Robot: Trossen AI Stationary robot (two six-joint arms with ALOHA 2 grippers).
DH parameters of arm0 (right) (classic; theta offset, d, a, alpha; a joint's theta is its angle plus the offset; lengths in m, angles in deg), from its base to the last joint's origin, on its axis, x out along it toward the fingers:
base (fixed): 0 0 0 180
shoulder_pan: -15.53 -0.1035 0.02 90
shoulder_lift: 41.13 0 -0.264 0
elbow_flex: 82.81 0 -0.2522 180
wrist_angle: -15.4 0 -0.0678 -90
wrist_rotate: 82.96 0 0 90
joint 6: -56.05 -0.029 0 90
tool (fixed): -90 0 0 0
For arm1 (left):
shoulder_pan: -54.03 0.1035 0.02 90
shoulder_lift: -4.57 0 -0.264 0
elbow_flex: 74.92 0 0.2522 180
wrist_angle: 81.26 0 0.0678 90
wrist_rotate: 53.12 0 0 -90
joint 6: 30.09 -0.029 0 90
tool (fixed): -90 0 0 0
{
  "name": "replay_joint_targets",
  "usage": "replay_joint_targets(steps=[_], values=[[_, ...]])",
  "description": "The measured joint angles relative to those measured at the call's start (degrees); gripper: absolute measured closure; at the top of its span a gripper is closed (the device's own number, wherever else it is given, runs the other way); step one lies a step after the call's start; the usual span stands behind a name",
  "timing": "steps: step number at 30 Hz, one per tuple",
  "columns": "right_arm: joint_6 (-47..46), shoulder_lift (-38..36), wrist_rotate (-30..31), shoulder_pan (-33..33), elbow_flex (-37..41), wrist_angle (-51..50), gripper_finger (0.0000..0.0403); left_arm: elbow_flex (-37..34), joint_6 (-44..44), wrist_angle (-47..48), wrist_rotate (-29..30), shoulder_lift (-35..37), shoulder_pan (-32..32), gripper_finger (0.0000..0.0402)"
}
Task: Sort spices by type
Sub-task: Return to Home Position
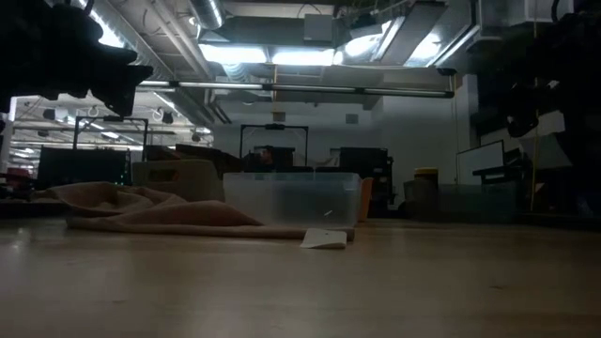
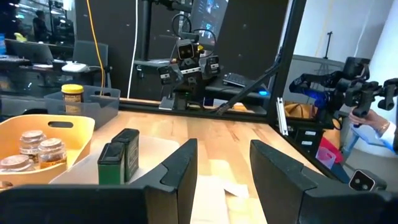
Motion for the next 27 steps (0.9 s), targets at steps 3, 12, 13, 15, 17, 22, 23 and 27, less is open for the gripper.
replay_joint_targets(steps=[3,12,13,15,17,22,23,27], values=[[0.76,0.00,0.01,0.00,0.00,0.02,0.0150,0.00,0.04,0.04,0.00,0.00,0.00,0.0270],[4.34,-0.02,0.46,0.01,0.02,0.10,0.0150,0.00,-0.65,0.15,0.04,-0.02,0.00,0.0270],[4.77,-0.02,0.56,0.01,0.02,0.11,0.0150,0.00,-1.22,0.15,0.04,-0.02,0.00,0.0270],[5.83,-0.01,0.58,0.01,0.04,0.11,0.0150,0.00,-2.65,0.19,0.12,-0.04,0.00,0.0270],[6.93,-0.02,0.60,0.01,0.04,0.11,0.0150,0.00,-3.54,0.26,0.41,-0.04,0.00,0.0270],[8.82,0.00,1.21,0.02,0.14,0.77,0.0150,0.00,-3.50,0.31,0.63,-0.04,0.00,0.0270],[8.90,-0.01,1.64,0.01,0.15,0.79,0.0150,0.00,-3.48,0.31,0.63,-0.04,0.00,0.0270],[8.06,-0.01,2.26,0.02,0.15,0.75,0.0150,0.00,-3.33,0.31,0.66,-0.09,0.00,0.0270]])
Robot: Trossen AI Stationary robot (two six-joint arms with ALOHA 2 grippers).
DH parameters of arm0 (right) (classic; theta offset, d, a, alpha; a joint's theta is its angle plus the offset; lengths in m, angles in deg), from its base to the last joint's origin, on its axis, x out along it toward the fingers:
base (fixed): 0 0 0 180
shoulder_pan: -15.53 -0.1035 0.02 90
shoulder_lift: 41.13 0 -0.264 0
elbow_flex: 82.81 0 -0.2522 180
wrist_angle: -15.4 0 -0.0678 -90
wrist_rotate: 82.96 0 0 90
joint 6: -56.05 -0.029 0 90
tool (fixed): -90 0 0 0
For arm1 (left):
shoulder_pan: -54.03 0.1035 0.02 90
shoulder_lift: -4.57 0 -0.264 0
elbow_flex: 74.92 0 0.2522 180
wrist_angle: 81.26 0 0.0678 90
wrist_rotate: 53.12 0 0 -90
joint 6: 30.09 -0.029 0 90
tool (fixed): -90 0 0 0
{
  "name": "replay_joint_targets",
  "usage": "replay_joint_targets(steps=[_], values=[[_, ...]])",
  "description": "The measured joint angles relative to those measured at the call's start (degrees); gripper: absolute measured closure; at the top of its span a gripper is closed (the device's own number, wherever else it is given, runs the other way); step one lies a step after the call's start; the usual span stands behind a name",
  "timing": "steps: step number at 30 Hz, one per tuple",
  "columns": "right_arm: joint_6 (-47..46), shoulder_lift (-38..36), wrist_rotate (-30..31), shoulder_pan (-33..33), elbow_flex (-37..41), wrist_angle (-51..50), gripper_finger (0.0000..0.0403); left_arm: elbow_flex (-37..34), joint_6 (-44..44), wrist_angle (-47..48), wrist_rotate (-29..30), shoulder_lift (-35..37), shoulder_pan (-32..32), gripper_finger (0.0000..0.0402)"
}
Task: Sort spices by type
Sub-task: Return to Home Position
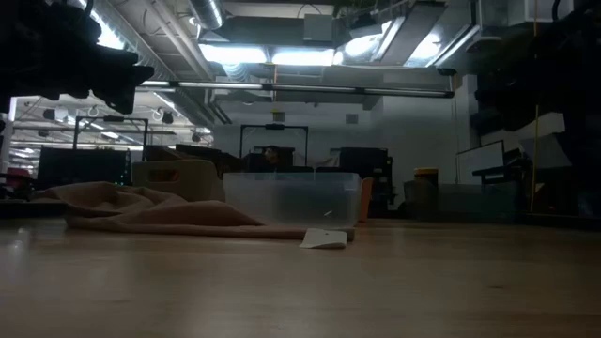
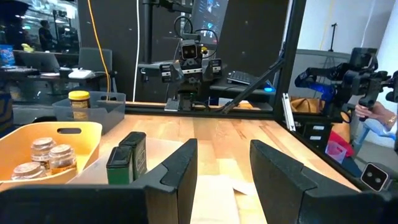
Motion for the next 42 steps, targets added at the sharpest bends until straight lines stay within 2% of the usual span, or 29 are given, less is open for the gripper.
replay_joint_targets(steps=[5,7,10,15,23,42], values=[[-1.02,-0.01,0.54,0.00,0.14,0.43,0.0150,0.00,0.22,0.02,0.03,0.00,0.00,0.0270],[-2.26,0.00,1.02,0.00,1.94,5.05,0.0150,0.00,0.29,0.02,0.06,0.00,0.00,0.0270],[-2.40,0.33,0.89,-0.01,2.38,6.79,0.0150,0.00,0.30,0.04,0.15,0.00,0.00,0.0270],[-2.16,0.45,2.34,0.00,2.40,6.77,0.0150,0.00,-0.02,0.04,0.22,0.00,-0.02,0.0270],[3.74,0.49,3.10,-0.01,2.45,5.42,0.0150,0.00,0.24,0.07,0.24,0.00,0.00,0.0270],[3.67,0.49,3.22,-0.01,2.48,5.00,0.0150,0.00,-0.06,0.04,0.24,0.00,0.00,0.0270]])
